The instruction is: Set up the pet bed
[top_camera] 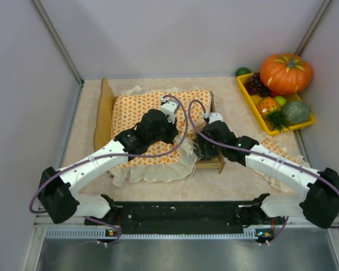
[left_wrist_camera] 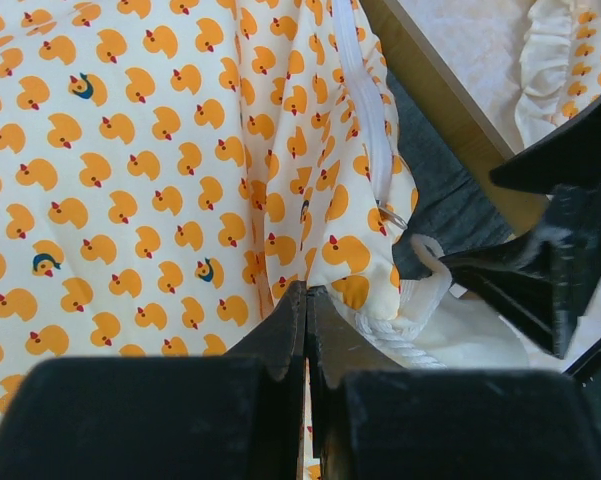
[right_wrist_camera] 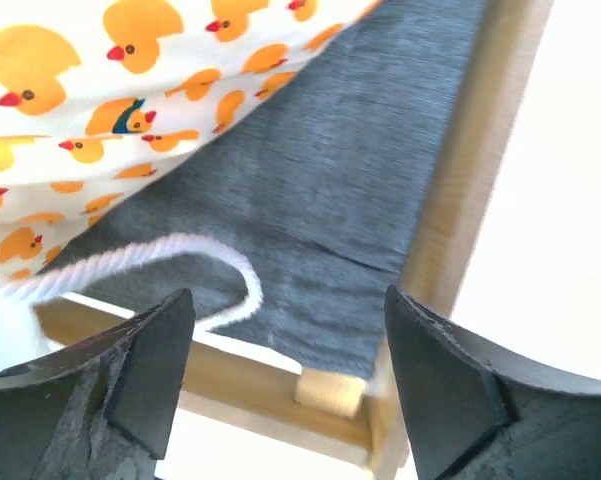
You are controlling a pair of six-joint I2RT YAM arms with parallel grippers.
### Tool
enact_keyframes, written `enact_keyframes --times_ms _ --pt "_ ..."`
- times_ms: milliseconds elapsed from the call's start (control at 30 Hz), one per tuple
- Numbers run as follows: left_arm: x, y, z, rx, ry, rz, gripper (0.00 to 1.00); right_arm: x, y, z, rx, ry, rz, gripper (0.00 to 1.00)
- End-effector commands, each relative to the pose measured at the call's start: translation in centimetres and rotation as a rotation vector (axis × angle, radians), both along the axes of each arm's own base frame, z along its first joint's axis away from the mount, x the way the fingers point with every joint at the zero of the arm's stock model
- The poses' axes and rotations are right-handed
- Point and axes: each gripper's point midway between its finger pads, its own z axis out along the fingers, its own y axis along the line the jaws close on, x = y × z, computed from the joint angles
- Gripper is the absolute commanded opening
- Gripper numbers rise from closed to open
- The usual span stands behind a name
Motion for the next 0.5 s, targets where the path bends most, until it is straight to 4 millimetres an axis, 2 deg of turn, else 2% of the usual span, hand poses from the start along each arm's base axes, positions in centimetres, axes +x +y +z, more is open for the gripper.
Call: enact_keyframes --times_ms 0,33,100,133,200,233,267,300,333,367,400,433,467 --pt "0.0 -1.1 0.5 -0.034 -0.006 -0.049 0.00 -0.5 -2.0 5.0 0.068 -0.112 -0.086 0.77" --pt "0.0 -1.2 0.3 -0.031 0.000 -0.055 0.00 -1.3 -2.3 4.8 0.089 -0.100 -0.085 0.78" --pt "-0.1 -1.4 0.0 -0.028 0.010 -0.066 0.00 -2.9 -2.6 6.2 0.189 -0.106 -0.090 0.75" --pt "-0.1 -1.5 -0.3 -0.022 0.017 -0.068 0.00 -4.1 -2.3 5.4 0.227 -0.067 -0.060 0.72" --pt "-0.4 -2.0 -0.4 -0.030 0.033 -0.096 0.00 -5.8 -1.8 6.3 0.341 -0.054 -0.036 0.59" --pt "-0.4 -2.1 -0.6 -0.028 0.038 -0.097 0.00 -7.2 -1.1 5.2 0.373 0.010 0.012 0.53" --pt "-0.3 -2.1 -0.4 -0.031 0.037 -0.095 0.00 -8.0 -0.7 4.9 0.400 0.040 0.034 0.42" --pt "-0.1 -2.0 -0.5 -0.027 0.035 -0.081 0.00 -8.4 -0.3 4.5 0.419 0.066 0.039 0.35" --pt "0.0 -1.9 -0.5 -0.030 0.040 -0.069 0.00 -9.6 0.4 3.3 0.425 0.124 0.075 0.27" --pt "0.2 -1.7 -0.5 -0.028 0.034 -0.050 0.00 -9.9 0.6 2.7 0.424 0.144 0.077 0.15" --pt "0.5 -1.5 -0.5 -0.022 0.031 -0.033 0.00 -9.9 1.1 2.5 0.438 0.148 0.077 0.09" --pt "0.6 -1.4 -0.5 -0.020 0.030 -0.026 0.00 -10.3 1.4 1.2 0.413 0.176 0.080 0.04" --pt "0.6 -1.5 -0.4 -0.021 0.029 -0.028 0.00 -10.3 1.5 0.7 0.407 0.185 0.067 0.02"
